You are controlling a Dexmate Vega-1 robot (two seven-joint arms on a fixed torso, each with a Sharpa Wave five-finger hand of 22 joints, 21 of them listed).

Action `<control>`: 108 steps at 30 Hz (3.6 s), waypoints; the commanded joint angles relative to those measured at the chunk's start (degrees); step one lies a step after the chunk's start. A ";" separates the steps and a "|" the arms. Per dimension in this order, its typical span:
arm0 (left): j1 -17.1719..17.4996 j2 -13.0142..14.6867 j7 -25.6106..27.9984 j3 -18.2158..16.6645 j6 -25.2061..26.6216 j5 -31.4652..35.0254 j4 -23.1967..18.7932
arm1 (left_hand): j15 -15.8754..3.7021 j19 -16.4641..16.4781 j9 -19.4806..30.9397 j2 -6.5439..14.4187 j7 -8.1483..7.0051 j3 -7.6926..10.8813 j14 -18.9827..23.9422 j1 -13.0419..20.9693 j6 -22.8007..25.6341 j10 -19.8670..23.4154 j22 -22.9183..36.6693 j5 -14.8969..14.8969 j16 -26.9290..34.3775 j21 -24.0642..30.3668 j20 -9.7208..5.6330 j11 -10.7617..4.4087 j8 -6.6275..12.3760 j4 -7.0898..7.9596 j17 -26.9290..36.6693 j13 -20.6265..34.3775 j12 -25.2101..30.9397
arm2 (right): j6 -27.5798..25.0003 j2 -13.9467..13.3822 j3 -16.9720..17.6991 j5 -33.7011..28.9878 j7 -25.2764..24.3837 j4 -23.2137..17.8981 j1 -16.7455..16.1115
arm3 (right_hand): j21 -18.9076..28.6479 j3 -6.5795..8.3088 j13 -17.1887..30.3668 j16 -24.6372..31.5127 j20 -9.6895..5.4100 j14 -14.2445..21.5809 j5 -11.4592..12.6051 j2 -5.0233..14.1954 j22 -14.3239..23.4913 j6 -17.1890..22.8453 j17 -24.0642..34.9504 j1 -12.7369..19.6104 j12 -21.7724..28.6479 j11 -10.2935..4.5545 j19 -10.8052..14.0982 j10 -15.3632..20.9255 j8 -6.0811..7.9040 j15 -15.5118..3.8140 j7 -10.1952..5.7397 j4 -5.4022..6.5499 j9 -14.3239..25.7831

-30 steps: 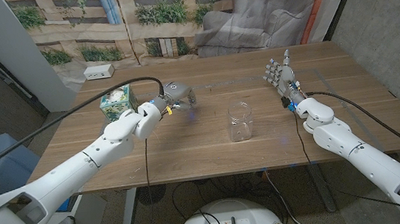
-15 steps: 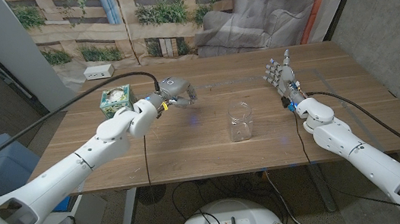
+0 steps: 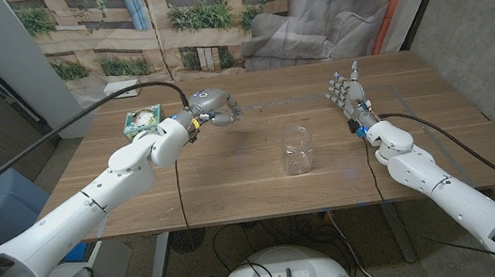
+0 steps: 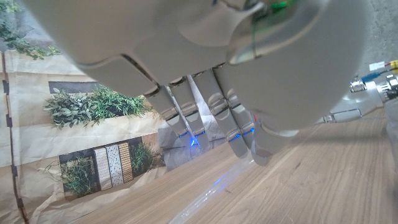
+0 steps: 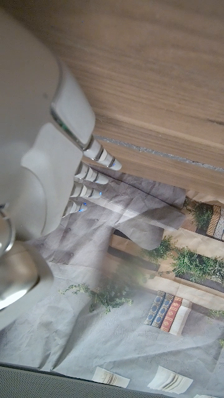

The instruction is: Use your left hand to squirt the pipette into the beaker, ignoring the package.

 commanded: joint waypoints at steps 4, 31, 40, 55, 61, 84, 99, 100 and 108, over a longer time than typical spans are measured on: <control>3.32 0.73 -0.01 -5.39 0.21 -10.05 -4.13 | -7.68 -0.12 0.17 0.65 0.19 -0.05 0.66 -0.57 0.35 0.03 0.31 0.01 -0.33 -0.11 -0.14 0.31 -0.10 0.08 0.04 0.32 -0.21 | -0.01 0.04 -0.03 -0.02 0.03 0.10 0.03 | -0.20 -0.42 0.14 0.33 0.12 -0.52 0.24 3.38 0.25 0.01 0.22 0.00 0.12 0.17 0.27 0.30 0.38 -4.71 -0.61 -0.04 0.12; 7.09 1.53 -2.45 -11.79 -0.97 -30.48 -8.78 | -7.43 -0.54 0.22 0.48 1.16 0.02 0.77 -1.51 -0.56 -0.51 0.29 0.08 -0.96 -0.41 -0.05 0.44 -0.72 0.02 -0.18 0.33 -0.62 | -0.07 0.00 -0.01 -0.01 -0.01 -0.03 -0.01 | -0.22 -0.43 0.21 0.32 0.13 -0.48 0.23 3.36 0.25 0.10 0.23 0.01 0.04 -0.30 0.32 -0.20 0.38 -4.79 -0.50 -0.05 0.12; 7.25 0.01 -0.57 -12.04 -1.42 -33.74 -8.97 | -7.26 -0.34 0.23 0.49 1.26 0.09 0.54 -1.72 -0.65 -0.52 0.30 0.10 -1.01 -0.36 -0.24 0.49 -0.81 0.00 -0.20 0.34 -0.73 | -0.05 0.02 -0.03 -0.02 -0.01 0.01 0.01 | -0.26 -0.41 0.21 0.34 0.14 -0.45 0.24 3.39 0.25 0.00 0.23 0.01 0.24 0.12 0.28 0.32 0.35 -4.69 -0.61 -0.04 0.12; 7.48 -3.01 -0.20 -11.79 -3.94 -41.78 -7.48 | -7.30 0.30 0.23 0.46 1.30 0.08 0.50 -2.07 -0.42 -0.16 0.36 0.07 -1.00 -0.14 -0.92 0.52 -0.80 -0.01 -0.17 0.36 -0.74 | -0.03 0.02 -0.02 -0.02 0.01 0.05 0.03 | -0.28 -0.43 0.16 0.33 0.15 -0.45 0.25 3.33 0.25 0.05 0.24 0.01 0.25 0.12 0.30 0.34 0.37 -4.72 -0.51 -0.06 0.11; 7.30 -2.97 -1.87 -11.53 -2.77 -45.38 -8.07 | -7.24 0.05 0.24 0.20 1.41 -0.01 0.48 -2.51 -1.01 -0.80 0.40 0.04 -1.12 -0.25 -0.76 0.54 -1.08 0.00 -0.22 0.35 -0.97 | -0.03 -0.01 0.00 0.00 0.03 0.04 0.00 | -0.29 -0.44 0.17 0.29 0.11 -0.57 0.24 3.32 0.26 0.04 0.24 0.01 0.45 -0.07 0.29 0.81 0.37 -4.63 -0.47 -0.06 0.11; 4.56 -4.31 -4.47 -8.43 -2.38 -50.82 -9.60 | -7.08 -0.36 0.21 -0.30 2.05 -0.44 -0.07 -3.33 -2.36 -1.69 0.46 -0.02 -0.93 -0.43 -0.37 0.54 -1.55 -0.06 -0.09 0.37 -1.24 | -0.06 0.00 -0.02 -0.02 -0.02 -0.01 0.00 | -0.32 -0.44 0.07 0.34 0.10 -0.49 0.22 3.34 0.26 0.04 0.23 0.00 -0.19 0.22 0.32 -0.60 0.39 -4.74 -0.49 -0.05 0.11; 3.76 -6.00 -5.43 -7.62 -2.12 -55.49 -8.86 | -7.22 -0.55 0.18 -0.23 1.99 -0.39 -0.04 -3.35 -1.94 -1.21 0.45 0.03 -0.85 -0.52 -0.43 0.51 -1.34 -0.19 -0.09 0.39 -1.02 | -0.01 0.05 -0.05 -0.05 -0.01 0.07 0.04 | -0.34 -0.44 0.12 0.36 0.12 -0.44 0.24 3.33 0.26 0.04 0.23 0.01 0.35 0.14 0.33 0.66 0.38 -4.71 -0.51 -0.06 0.11; 3.76 -6.19 -5.44 -7.49 -2.38 -55.65 -8.53 | -7.23 -0.55 0.18 -0.23 1.95 -0.40 -0.05 -3.34 -1.93 -1.20 0.45 0.03 -0.85 -0.53 -0.42 0.50 -1.34 -0.20 -0.09 0.39 -1.02 | -0.01 0.05 -0.05 -0.05 -0.01 0.07 0.04 | -0.34 -0.44 0.11 0.35 0.12 -0.46 0.24 3.32 0.26 0.04 0.23 0.01 0.15 0.49 0.33 0.16 0.38 -4.59 -0.52 -0.06 0.11; 2.08 -7.14 -7.41 -5.57 -4.38 -55.62 -5.88 | -7.05 -0.52 0.17 -0.33 1.91 -0.50 -0.04 -3.47 -2.00 -1.30 0.44 0.01 -0.82 -0.52 -0.34 0.46 -1.37 -0.19 -0.08 0.38 -1.05 | -0.03 0.04 -0.04 -0.03 0.00 0.05 0.04 | -0.36 -0.43 0.13 0.34 0.12 -0.51 0.21 3.37 0.26 0.05 0.24 0.00 0.30 -0.04 0.33 0.54 0.39 -4.83 -0.52 -0.04 0.12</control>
